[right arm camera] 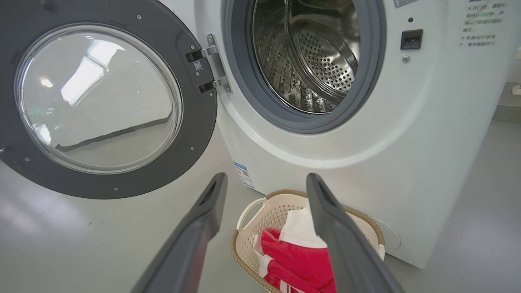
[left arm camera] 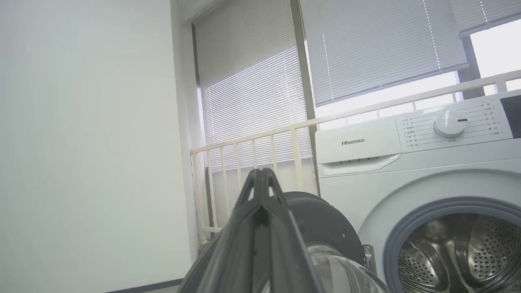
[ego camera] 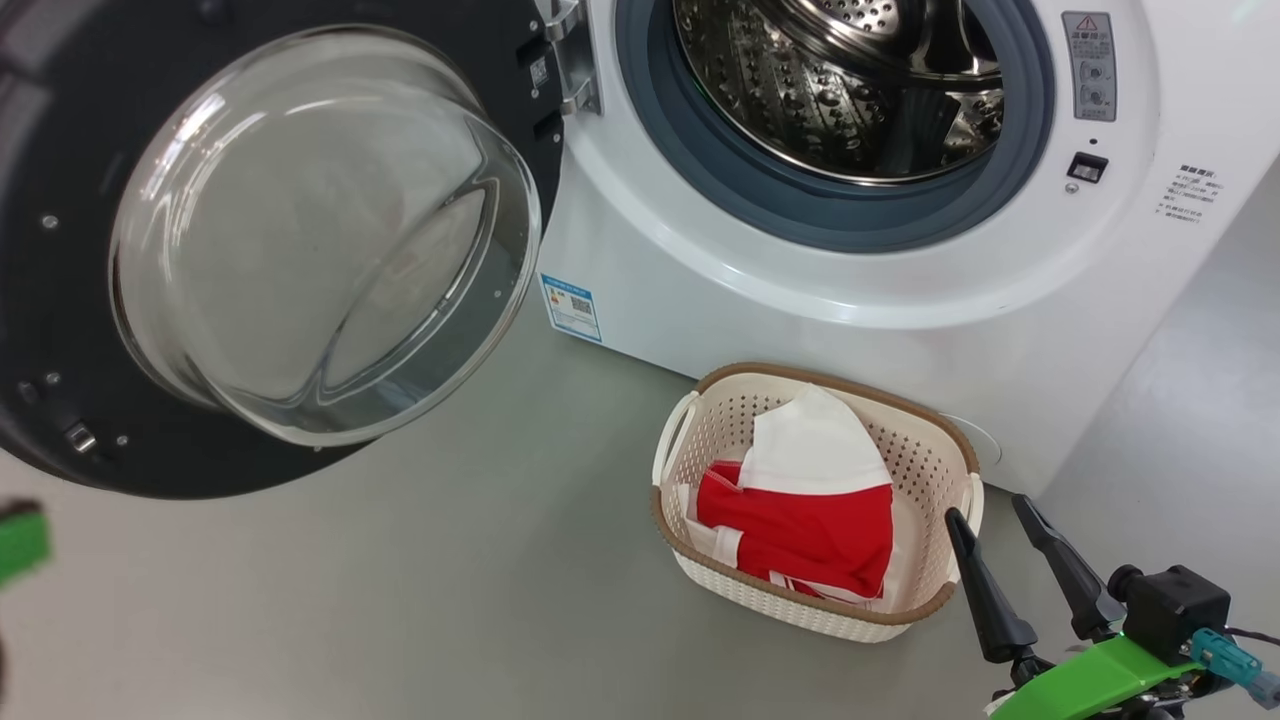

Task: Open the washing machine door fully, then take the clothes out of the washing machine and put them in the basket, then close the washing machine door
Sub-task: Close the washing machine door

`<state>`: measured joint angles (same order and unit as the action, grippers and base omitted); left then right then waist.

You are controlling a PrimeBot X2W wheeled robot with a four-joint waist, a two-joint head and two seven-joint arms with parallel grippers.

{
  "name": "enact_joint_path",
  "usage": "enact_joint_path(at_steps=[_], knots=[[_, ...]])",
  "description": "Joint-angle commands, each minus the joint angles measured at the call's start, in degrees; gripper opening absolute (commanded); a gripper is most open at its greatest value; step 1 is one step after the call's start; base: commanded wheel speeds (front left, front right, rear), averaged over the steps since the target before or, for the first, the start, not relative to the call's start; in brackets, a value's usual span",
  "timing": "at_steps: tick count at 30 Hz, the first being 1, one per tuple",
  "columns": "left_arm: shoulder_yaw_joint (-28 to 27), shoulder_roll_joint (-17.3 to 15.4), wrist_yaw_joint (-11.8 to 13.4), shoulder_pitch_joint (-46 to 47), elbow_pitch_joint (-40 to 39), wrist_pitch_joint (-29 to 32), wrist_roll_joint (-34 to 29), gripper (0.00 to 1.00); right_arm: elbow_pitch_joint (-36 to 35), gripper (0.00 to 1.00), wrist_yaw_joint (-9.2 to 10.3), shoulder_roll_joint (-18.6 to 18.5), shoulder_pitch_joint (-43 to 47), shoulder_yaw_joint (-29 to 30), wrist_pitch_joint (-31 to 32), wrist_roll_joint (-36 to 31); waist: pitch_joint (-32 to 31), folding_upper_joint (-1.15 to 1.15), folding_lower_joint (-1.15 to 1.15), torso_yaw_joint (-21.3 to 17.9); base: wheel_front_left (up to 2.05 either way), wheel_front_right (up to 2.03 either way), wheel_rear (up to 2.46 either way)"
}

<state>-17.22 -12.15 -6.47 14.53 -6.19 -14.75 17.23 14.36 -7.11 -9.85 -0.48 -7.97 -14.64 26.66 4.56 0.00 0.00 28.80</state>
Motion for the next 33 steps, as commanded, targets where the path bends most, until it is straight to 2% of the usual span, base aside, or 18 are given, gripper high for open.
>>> enact_joint_path(at_steps=[1,5,6,11,12,19,25,33], knots=[[-2.8,-5.0,-0.5,5.4,-0.1,-0.3,0.2,0.0,-1.7,1.0,-0.37,-0.9,-1.3,-0.6,-0.4,-0.5,0.8,0.0,0.0,0.0,0.0,0.0,0.0],[-3.3,-11.2,-0.9,13.5,5.1,-0.3,1.7,0.0,-2.1,1.0,-0.37,-0.9,-0.8,0.1,-0.4,-0.7,1.7,0.0,0.0,0.0,0.0,0.0,0.0],[-3.4,-13.2,-0.9,17.5,9.0,-0.3,4.0,0.0,-2.5,1.0,-0.37,-1.0,-0.6,0.6,-0.4,-0.9,2.3,0.0,0.0,0.0,0.0,0.0,0.0],[-3.7,-16.5,-1.0,26.5,21.8,0.3,14.4,0.0,-3.3,1.0,-0.37,-1.1,-0.3,1.4,-0.4,-1.4,3.5,0.0,0.0,-0.1,0.0,0.0,0.0],[-3.7,-16.5,-1.0,26.5,21.8,0.3,14.4,0.0,-3.3,1.0,-0.37,-1.1,-0.3,1.4,-0.4,-1.4,3.5,0.0,0.0,-0.1,0.0,0.0,0.0],[-3.8,-24.4,-1.0,34.8,41.6,4.4,23.9,0.0,-3.8,1.0,-0.37,-1.4,-1.5,1.0,-0.4,-1.9,6.3,0.0,0.0,-1.5,0.0,0.0,0.0],[-3.4,-27.3,-1.0,40.2,56.0,12.6,31.2,0.0,-4.1,1.0,-0.37,-2.1,-2.2,1.2,-0.4,-2.0,8.2,0.0,0.0,-1.9,0.0,0.0,0.0],[-2.1,-28.8,-1.0,42.2,64.3,24.8,37.7,0.0,-4.3,1.0,-0.37,-3.0,-2.9,0.7,-0.4,-2.2,10.1,0.0,0.0,-2.7,0.0,0.0,0.0]])
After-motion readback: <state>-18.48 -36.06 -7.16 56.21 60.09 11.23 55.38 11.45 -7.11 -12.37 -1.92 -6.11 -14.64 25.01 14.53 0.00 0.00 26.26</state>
